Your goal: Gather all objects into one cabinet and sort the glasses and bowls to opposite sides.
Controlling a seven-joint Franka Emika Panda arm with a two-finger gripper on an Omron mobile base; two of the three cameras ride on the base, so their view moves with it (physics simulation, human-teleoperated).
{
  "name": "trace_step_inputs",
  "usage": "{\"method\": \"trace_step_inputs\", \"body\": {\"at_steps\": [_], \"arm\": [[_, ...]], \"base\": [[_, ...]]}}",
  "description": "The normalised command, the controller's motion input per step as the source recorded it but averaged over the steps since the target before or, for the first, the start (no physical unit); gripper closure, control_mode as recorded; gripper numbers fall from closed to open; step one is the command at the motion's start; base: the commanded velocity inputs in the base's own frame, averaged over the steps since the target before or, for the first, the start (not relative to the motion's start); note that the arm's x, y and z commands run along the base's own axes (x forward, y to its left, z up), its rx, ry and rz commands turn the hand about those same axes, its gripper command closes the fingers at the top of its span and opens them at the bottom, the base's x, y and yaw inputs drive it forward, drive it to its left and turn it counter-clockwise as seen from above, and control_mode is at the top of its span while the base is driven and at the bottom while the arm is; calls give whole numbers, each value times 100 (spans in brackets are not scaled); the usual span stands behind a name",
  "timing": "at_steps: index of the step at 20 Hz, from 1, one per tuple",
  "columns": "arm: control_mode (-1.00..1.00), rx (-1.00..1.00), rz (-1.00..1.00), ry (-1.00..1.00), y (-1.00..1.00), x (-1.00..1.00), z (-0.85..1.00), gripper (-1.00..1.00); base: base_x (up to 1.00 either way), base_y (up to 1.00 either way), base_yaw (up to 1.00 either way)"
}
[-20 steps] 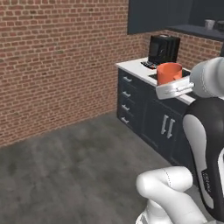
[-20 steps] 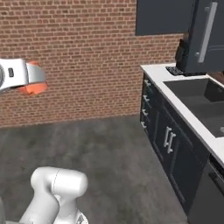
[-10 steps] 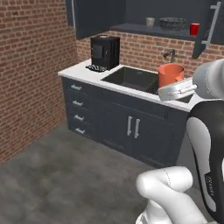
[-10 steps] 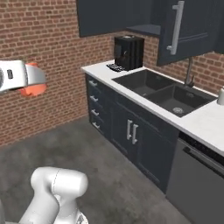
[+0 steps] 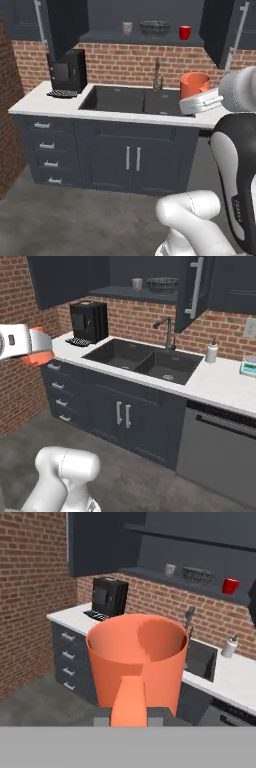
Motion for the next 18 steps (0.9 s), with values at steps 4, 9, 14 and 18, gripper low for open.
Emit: {"method": "trace_step_inputs", "body": {"at_steps": [4, 9, 14, 18], "arm": [[100, 0, 0, 0, 0, 0, 0, 100], [100, 0, 0, 0, 0, 0, 0, 100], [100, 0, 0, 0, 0, 0, 0, 100], [100, 0, 0, 0, 0, 0, 0, 100]], "base": [[60, 73, -66], [59, 76, -58], [31, 54, -14], [52, 16, 0]]}}
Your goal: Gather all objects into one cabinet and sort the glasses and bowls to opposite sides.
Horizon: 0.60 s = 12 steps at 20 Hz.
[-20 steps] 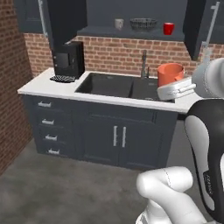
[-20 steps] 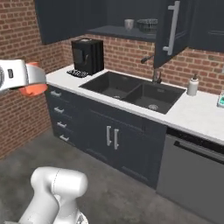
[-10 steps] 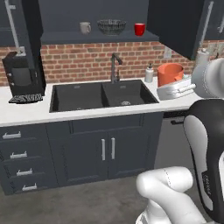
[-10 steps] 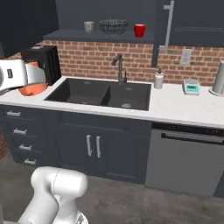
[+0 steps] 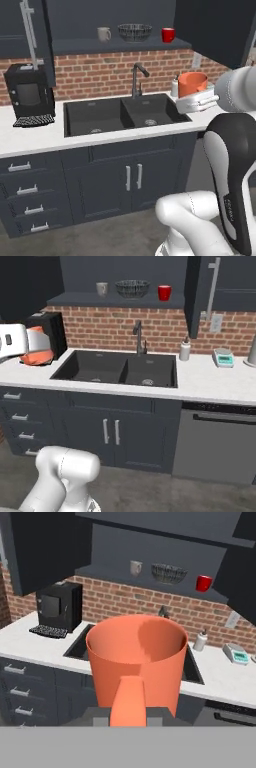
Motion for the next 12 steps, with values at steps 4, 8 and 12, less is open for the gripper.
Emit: {"method": "trace_step_inputs", "body": {"at_steps": [4, 8, 12], "arm": [[100, 0, 0, 0, 0, 0, 0, 100], [100, 0, 0, 0, 0, 0, 0, 100], [100, 0, 0, 0, 0, 0, 0, 100]], "base": [[72, 0, -14], [42, 9, -4], [21, 27, 6]]}}
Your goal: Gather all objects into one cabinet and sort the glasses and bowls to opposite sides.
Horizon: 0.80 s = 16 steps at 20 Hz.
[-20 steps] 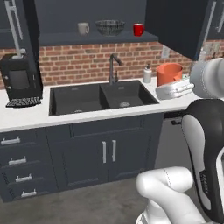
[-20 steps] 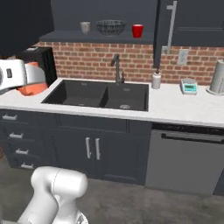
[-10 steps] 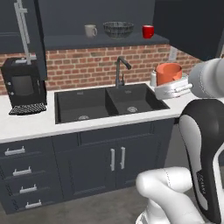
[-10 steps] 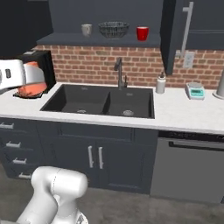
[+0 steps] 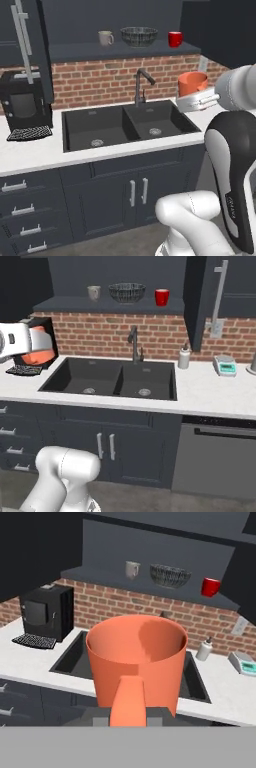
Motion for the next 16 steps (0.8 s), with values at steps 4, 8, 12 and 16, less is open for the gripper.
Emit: {"method": "trace_step_inputs", "body": {"at_steps": [4, 8, 12, 16], "arm": [[100, 0, 0, 0, 0, 0, 0, 100], [100, 0, 0, 0, 0, 0, 0, 100], [100, 0, 0, 0, 0, 0, 0, 100], [100, 0, 0, 0, 0, 0, 0, 100]], "base": [[66, 9, 0], [79, 2, 0], [43, 12, 2], [24, 8, 2]]}}
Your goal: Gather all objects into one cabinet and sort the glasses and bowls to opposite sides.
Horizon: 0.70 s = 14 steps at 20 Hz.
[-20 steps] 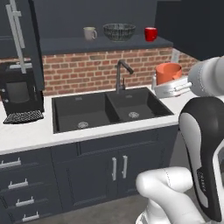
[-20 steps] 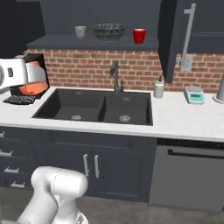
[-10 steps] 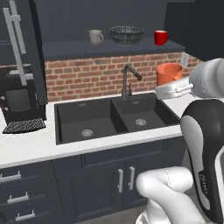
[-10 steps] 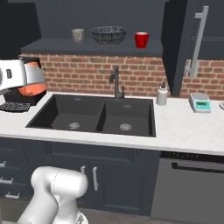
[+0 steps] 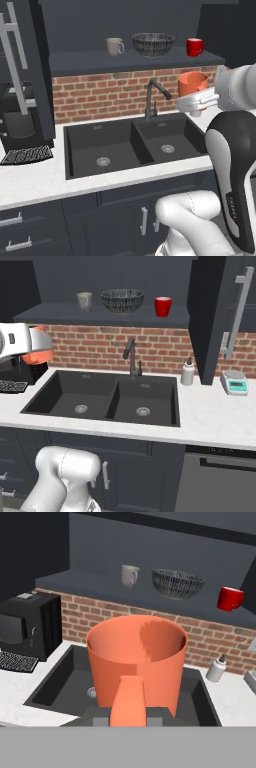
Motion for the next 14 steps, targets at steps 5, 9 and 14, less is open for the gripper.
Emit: {"method": "trace_step_inputs", "body": {"at_steps": [5, 9, 14], "arm": [[100, 0, 0, 0, 0, 0, 0, 100], [100, 0, 0, 0, 0, 0, 0, 100], [100, 0, 0, 0, 0, 0, 0, 100]], "base": [[32, 5, 2], [31, 8, 1], [27, 6, 0]]}}
